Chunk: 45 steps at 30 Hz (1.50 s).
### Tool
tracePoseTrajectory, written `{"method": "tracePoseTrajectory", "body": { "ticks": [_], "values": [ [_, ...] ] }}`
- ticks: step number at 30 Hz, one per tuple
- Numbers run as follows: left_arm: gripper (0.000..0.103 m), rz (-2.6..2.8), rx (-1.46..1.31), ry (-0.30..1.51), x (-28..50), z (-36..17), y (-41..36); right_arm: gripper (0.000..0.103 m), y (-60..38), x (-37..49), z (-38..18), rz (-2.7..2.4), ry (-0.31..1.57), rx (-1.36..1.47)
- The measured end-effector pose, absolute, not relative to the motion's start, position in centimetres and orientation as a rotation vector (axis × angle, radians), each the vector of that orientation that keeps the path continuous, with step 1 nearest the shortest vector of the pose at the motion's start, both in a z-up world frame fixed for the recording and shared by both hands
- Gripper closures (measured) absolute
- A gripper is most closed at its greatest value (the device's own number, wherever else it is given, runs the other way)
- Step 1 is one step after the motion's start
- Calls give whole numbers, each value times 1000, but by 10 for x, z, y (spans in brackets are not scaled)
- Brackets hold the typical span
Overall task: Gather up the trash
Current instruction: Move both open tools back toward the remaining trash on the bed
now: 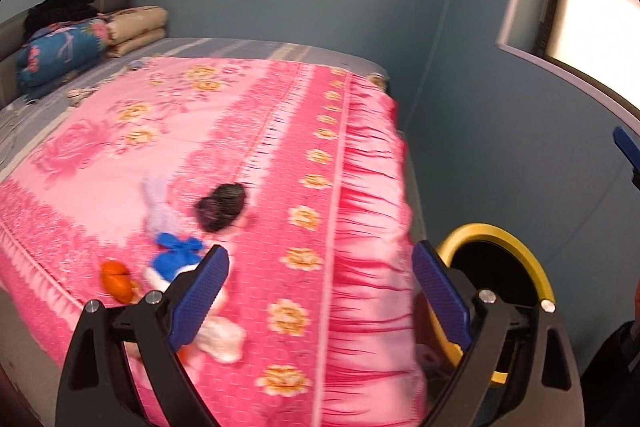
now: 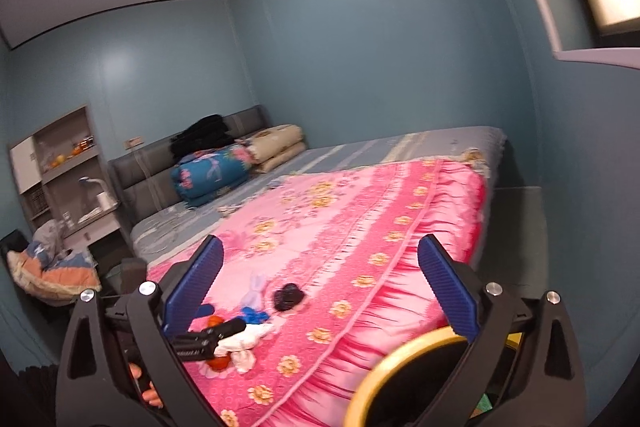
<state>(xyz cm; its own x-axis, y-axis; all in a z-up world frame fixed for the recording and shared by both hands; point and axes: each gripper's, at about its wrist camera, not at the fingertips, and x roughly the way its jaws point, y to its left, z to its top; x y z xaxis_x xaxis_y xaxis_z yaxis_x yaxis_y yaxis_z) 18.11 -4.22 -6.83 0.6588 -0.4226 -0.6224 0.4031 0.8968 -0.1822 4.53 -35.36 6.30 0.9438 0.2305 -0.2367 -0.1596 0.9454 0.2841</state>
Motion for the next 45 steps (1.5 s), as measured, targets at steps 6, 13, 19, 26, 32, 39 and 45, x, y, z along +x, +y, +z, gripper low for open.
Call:
{"method": "tracePoseTrajectory", "body": {
  "ticks": [6,13,19,26,32,39,45],
  "values": [
    [14,-356,-58,693,196,-68,9,8,-315,64,57,262,281,213],
    [14,-233,-103,708,214,-79,66,8,-271,98,39,363,359,167],
    [14,-157,-134,740,229,-94,103,8,-236,128,11,453,447,145],
    [14,-111,-156,780,243,-117,126,8,-187,153,-30,517,564,79],
    [14,-85,-176,824,253,-143,137,8,-156,171,-67,565,659,43],
    [14,-59,-208,871,266,-169,150,8,-120,192,-115,584,774,-32],
    [14,-42,-219,908,276,-190,155,8,-103,216,-160,564,874,-57]
  ]
}}
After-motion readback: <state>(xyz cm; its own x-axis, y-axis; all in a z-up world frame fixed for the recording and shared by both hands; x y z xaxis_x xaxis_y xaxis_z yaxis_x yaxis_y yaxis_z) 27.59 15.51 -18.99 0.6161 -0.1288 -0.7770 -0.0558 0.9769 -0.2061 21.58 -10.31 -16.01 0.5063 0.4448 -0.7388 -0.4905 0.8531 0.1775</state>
